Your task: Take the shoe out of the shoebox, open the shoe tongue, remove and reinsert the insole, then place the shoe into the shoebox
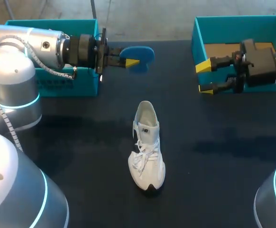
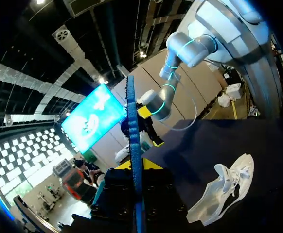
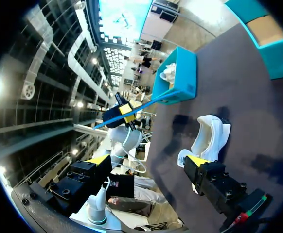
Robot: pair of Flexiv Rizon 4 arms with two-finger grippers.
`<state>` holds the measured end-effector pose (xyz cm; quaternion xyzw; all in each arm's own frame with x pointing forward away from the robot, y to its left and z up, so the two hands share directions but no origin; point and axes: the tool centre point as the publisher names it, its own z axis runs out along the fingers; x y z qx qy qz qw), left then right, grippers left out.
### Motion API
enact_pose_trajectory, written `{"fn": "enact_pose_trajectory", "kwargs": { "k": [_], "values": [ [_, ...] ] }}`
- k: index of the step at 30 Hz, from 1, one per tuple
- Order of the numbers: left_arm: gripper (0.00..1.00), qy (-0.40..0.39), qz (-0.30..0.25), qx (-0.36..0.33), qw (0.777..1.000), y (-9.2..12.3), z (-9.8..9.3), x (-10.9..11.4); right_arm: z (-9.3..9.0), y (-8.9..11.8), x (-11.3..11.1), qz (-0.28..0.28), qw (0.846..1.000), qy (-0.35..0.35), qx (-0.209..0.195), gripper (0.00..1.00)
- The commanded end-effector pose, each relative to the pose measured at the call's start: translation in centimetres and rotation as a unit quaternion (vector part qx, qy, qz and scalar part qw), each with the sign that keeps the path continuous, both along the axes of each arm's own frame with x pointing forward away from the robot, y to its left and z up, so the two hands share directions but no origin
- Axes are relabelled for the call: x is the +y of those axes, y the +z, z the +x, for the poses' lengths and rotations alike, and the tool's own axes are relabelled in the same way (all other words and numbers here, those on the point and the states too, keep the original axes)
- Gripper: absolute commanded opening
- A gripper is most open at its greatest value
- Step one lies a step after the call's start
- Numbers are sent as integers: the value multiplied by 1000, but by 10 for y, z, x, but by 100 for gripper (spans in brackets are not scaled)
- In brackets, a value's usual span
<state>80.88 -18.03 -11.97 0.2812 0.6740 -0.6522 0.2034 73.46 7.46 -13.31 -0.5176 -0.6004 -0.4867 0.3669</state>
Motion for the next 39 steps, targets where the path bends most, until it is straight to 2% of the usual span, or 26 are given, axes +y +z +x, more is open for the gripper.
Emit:
{"fn": "enact_pose_trajectory", "kwargs": {
  "k": [1,5,26,39],
  "values": [
    [0,74,-119,-384,913,1,-11,-9,1,-1,1,0,1000,0,0,100],
    [0,64,-128,-420,896,2,-14,-13,1,-1,1,0,1000,0,0,100],
    [0,64,-128,-420,896,2,-14,-13,1,-1,1,0,1000,0,0,100],
    [0,71,-99,-447,886,-15,-18,-15,3,0,11,-5,1000,-2,6,100]
  ]
}}
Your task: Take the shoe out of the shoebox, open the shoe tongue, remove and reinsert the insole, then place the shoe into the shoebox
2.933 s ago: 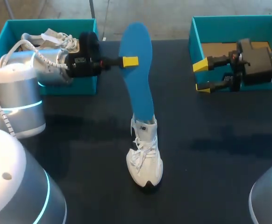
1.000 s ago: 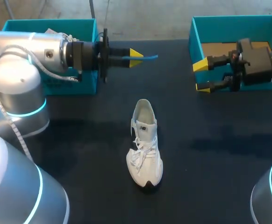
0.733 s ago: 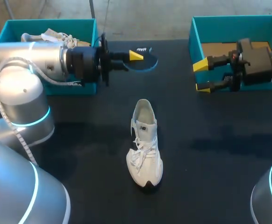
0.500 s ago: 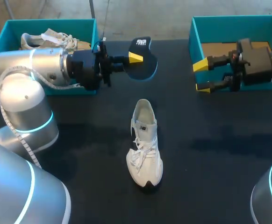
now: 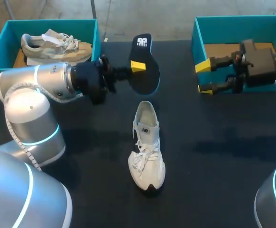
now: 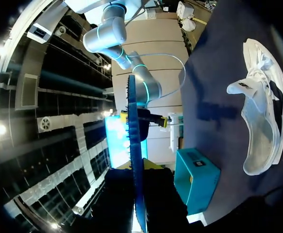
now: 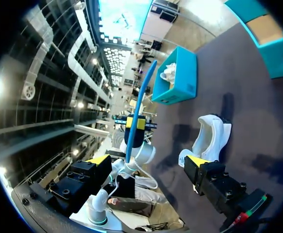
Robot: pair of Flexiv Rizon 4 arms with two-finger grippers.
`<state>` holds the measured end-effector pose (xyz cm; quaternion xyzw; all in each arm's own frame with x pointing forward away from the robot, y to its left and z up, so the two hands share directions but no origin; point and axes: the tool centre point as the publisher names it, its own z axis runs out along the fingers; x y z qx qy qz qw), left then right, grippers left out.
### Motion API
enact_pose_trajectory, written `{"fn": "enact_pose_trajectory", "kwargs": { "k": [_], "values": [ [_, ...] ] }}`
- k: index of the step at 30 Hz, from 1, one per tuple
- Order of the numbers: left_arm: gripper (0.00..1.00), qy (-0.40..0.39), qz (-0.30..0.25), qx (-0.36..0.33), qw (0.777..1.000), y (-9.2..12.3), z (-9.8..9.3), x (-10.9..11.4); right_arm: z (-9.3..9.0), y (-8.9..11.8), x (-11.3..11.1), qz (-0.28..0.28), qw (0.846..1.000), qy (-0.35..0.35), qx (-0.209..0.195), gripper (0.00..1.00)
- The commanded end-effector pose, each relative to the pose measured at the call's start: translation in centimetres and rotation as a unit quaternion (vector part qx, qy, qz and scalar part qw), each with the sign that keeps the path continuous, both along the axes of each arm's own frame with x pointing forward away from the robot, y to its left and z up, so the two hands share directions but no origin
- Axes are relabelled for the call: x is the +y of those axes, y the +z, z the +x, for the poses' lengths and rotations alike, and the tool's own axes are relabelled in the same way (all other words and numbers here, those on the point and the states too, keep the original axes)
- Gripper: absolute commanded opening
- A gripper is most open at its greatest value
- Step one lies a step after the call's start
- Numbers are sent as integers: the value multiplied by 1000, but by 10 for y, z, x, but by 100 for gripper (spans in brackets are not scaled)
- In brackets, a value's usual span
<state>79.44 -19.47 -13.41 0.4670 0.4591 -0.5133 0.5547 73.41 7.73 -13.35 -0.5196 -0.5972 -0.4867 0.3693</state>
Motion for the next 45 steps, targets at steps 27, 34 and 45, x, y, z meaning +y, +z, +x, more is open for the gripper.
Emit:
{"fn": "enact_pose_trajectory", "kwargs": {
  "k": [27,34,45],
  "values": [
    [0,-6,26,-58,998,-11,-10,-41,17,-19,57,-6,998,37,40,53],
    [0,-7,29,-56,998,-16,-12,-48,21,-18,64,-4,998,50,40,44],
    [0,3,26,-54,998,-18,-9,-52,21,-24,68,-1,997,59,50,28]
  ]
}}
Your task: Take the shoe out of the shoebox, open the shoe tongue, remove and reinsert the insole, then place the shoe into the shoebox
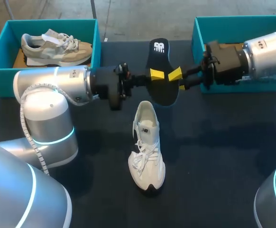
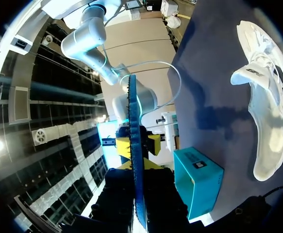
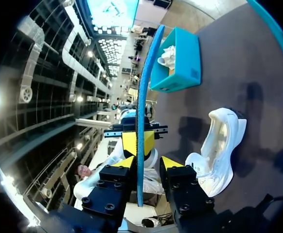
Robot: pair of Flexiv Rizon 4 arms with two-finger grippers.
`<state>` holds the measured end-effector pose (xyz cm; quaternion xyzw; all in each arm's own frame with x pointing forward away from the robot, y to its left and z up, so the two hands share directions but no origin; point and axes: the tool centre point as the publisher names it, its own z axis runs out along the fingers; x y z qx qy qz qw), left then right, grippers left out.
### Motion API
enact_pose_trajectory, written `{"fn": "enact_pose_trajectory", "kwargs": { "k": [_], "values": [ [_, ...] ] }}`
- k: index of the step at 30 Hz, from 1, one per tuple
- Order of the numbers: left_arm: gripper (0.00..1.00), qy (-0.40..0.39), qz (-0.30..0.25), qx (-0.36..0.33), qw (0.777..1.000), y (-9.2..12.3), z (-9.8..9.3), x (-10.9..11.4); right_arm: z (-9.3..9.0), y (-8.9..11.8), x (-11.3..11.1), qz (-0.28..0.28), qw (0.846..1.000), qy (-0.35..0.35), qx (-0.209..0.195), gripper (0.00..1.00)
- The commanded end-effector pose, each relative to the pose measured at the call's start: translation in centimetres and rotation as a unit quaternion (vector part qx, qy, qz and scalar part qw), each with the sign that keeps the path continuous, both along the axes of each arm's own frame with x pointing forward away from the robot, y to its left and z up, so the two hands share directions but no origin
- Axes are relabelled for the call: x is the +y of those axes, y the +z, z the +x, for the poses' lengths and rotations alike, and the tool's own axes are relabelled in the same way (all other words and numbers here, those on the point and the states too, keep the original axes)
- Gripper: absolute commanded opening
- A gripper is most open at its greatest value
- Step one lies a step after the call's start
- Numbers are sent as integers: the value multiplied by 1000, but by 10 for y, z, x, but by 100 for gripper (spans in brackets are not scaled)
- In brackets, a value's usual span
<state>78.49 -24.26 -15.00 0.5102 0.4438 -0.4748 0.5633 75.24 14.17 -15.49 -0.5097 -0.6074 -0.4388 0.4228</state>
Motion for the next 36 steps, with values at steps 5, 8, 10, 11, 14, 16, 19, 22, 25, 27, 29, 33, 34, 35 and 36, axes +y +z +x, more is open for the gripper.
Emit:
{"fn": "enact_pose_trajectory", "kwargs": {
  "k": [5,8,10,11,14,16,19,22,25,27,29,33,34,35,36],
  "values": [
    [0,9,-6,-1,1000,-3,4,-5,4,-3,8,4,1000,9,3,24],
    [0,13,-8,1,1000,-3,6,-5,4,-3,9,6,1000,9,3,20],
    [0,15,-8,1,1000,-3,8,-6,5,-3,9,7,1000,9,3,20],
    [0,15,-9,2,1000,-4,8,-6,5,-3,9,7,1000,9,3,20],
    [0,17,-9,3,1000,-4,9,-6,5,-3,10,9,1000,9,2,18],
    [0,17,-9,4,1000,-5,10,-6,5,-3,10,10,1000,8,2,15],
    [0,16,-8,4,1000,-5,11,-6,6,-3,10,11,1000,7,2,4],
    [0,17,-9,5,1000,-5,12,-6,7,-4,10,12,1000,6,3,0],
    [0,17,-9,4,1000,-5,13,-6,7,-5,10,12,1000,6,3,0],
    [0,18,-9,5,1000,-5,13,-6,8,-5,10,13,1000,6,3,0],
    [14,19,-8,4,1000,-5,14,-5,9,-5,10,13,1000,6,2,0],
    [100,24,-7,1,1000,-5,16,-3,10,-5,9,14,1000,7,1,0],
    [100,24,-7,0,1000,-5,17,-3,11,-5,9,14,1000,7,1,0],
    [100,24,-8,-2,1000,-5,17,-2,11,-5,8,14,1000,7,1,0],
    [100,23,-7,-4,1000,-5,17,-1,11,-5,8,14,1000,6,0,0]
  ]
}}
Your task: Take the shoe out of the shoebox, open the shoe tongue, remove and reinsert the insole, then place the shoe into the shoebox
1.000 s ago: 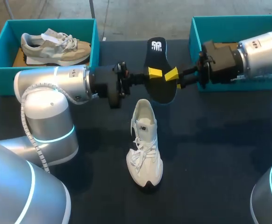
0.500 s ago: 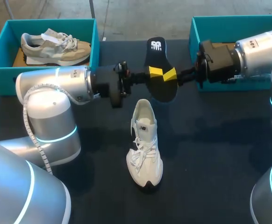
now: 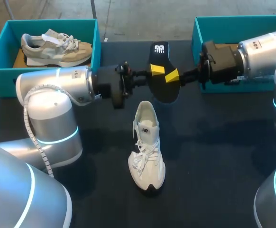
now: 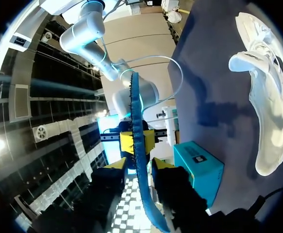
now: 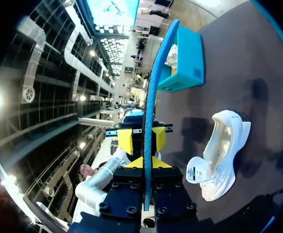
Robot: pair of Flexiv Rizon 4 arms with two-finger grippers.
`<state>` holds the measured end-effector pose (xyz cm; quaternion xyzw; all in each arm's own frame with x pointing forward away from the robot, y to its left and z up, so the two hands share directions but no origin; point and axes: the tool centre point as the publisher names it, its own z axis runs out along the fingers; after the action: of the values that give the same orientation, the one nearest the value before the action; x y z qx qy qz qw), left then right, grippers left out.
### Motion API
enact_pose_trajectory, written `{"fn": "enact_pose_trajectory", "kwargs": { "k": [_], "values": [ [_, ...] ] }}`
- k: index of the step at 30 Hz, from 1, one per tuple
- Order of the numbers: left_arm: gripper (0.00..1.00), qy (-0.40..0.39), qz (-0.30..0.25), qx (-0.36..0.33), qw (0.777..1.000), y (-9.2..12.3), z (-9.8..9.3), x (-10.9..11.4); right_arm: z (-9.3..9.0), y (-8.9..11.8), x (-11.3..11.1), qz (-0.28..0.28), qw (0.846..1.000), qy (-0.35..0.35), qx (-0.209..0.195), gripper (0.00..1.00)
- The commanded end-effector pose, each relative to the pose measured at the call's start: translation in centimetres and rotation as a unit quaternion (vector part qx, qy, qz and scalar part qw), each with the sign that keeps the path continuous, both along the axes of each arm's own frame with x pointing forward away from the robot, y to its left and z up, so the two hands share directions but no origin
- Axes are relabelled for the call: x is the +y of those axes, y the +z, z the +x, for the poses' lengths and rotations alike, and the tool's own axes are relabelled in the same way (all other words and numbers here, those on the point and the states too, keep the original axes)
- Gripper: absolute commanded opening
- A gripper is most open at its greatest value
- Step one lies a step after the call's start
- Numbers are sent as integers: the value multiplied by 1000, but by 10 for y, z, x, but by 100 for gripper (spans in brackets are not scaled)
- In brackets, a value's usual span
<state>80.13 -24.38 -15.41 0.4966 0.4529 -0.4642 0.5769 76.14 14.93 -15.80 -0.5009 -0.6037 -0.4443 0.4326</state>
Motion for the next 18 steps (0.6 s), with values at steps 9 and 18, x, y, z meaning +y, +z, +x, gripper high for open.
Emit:
{"fn": "enact_pose_trajectory", "kwargs": {
  "k": [9,18],
  "values": [
    [100,-12,7,-12,1000,-3,-2,24,9,3,-4,3,998,-2,-70,0],
    [100,-21,34,-2,999,-5,-4,58,14,9,-11,7,990,-15,-137,0]
  ]
}}
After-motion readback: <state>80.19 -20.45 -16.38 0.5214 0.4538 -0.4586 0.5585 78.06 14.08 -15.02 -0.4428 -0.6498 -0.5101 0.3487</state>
